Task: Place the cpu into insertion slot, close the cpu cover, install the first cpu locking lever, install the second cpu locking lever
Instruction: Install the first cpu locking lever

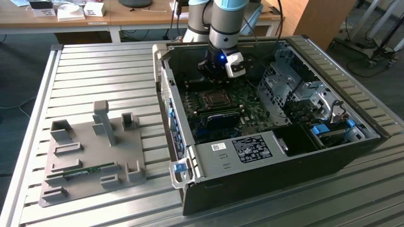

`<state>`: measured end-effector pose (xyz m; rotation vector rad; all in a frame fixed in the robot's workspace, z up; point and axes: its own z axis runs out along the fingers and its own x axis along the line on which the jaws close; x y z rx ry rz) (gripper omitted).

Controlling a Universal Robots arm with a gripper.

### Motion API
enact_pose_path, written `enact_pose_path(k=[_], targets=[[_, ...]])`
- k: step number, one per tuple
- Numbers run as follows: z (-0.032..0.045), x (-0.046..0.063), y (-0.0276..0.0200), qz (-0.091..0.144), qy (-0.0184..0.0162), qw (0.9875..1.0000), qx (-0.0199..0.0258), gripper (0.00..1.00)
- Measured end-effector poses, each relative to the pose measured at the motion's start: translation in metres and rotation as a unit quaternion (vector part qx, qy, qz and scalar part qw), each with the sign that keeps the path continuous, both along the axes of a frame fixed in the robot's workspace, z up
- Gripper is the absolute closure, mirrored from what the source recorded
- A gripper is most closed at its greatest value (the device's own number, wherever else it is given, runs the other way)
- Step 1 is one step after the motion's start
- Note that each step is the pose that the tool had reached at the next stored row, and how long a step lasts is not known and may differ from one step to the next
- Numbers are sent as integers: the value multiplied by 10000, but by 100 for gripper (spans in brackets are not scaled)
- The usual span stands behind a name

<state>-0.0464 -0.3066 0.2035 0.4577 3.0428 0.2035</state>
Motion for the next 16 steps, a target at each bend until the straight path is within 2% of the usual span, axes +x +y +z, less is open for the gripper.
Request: enact_pose_path(k=[16], targets=[[-37, 20, 4, -1, 0, 10000, -4, 89]])
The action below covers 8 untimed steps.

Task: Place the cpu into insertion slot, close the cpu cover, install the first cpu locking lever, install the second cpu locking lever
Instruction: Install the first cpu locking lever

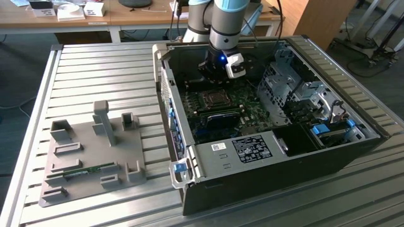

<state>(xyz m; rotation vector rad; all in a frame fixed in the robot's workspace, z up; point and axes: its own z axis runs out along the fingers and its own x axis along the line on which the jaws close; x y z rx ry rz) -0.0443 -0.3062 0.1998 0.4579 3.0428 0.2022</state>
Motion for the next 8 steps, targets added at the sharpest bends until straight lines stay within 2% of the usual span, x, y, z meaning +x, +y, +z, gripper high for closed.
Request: enact_pose_path(k=[8], targets=[[-11, 1, 0, 0, 0, 10000, -2, 89]])
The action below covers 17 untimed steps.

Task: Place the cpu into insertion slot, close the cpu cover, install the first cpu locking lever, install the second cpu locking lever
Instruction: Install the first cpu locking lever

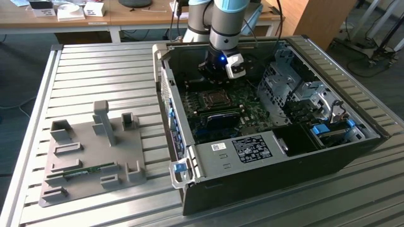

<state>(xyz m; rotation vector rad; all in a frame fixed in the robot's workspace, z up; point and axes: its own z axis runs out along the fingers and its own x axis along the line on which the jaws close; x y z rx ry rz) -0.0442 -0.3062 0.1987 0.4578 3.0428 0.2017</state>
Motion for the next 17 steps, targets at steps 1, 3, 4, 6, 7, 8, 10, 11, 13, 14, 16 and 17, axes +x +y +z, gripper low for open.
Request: enact_pose_path(k=[1, 3, 4, 6, 7, 8, 10, 11, 13, 14, 16, 17], targets=[[0, 0, 0, 1, 0, 10000, 0, 89], [4, 0, 0, 0, 0, 10000, 0, 89], [11, 0, 0, 1, 0, 10000, 0, 89], [27, 1, 1, 1, -1, 10000, 0, 89], [36, 0, 2, 0, -1, 10000, 0, 89], [43, 0, 3, 0, -1, 10000, 0, 89], [45, 1, 3, 1, -1, 10000, 1, 89], [45, 1, 3, 0, -1, 10000, 1, 89], [44, 0, 3, 0, 0, 10000, -7, 89], [41, 0, 3, 0, 0, 10000, -18, 89], [34, 0, 3, 0, 0, 10000, -57, 89], [30, 1, 3, 0, 0, 10000, -78, 89]])
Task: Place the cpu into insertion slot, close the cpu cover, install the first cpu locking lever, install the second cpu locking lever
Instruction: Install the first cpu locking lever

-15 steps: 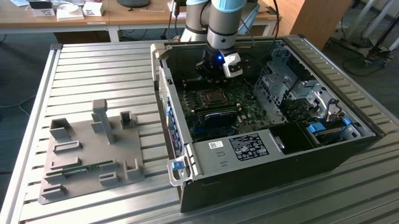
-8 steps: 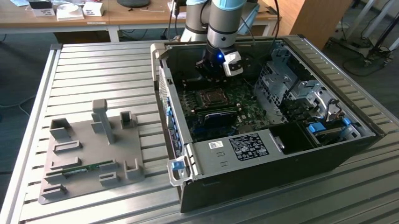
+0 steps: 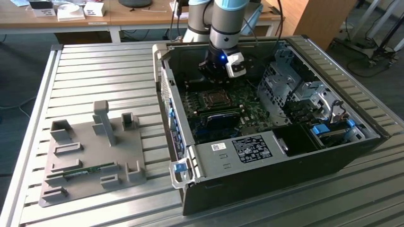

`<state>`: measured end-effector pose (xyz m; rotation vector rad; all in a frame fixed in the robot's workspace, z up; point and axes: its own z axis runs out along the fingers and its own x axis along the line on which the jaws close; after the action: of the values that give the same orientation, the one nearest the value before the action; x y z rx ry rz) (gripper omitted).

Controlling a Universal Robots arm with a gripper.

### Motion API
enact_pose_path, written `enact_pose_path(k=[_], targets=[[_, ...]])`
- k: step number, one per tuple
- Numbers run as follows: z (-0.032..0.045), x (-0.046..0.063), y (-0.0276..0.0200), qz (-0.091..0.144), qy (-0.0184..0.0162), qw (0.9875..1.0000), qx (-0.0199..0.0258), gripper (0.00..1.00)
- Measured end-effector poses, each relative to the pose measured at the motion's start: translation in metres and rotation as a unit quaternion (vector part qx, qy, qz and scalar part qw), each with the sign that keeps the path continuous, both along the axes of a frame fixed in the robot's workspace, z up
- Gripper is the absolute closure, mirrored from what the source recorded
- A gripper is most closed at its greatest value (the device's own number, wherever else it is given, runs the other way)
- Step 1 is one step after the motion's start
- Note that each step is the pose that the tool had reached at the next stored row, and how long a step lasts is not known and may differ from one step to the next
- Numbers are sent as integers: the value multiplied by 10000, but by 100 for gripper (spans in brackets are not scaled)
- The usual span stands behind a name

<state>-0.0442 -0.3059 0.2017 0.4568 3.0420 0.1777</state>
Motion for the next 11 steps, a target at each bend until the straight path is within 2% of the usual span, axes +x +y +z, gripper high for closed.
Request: enact_pose_path(k=[6, 11], targets=[[-48, -1, -2, 0, 4, 9999, -116, 89], [-68, 0, 2, 1, 1, 9999, -145, 89]])
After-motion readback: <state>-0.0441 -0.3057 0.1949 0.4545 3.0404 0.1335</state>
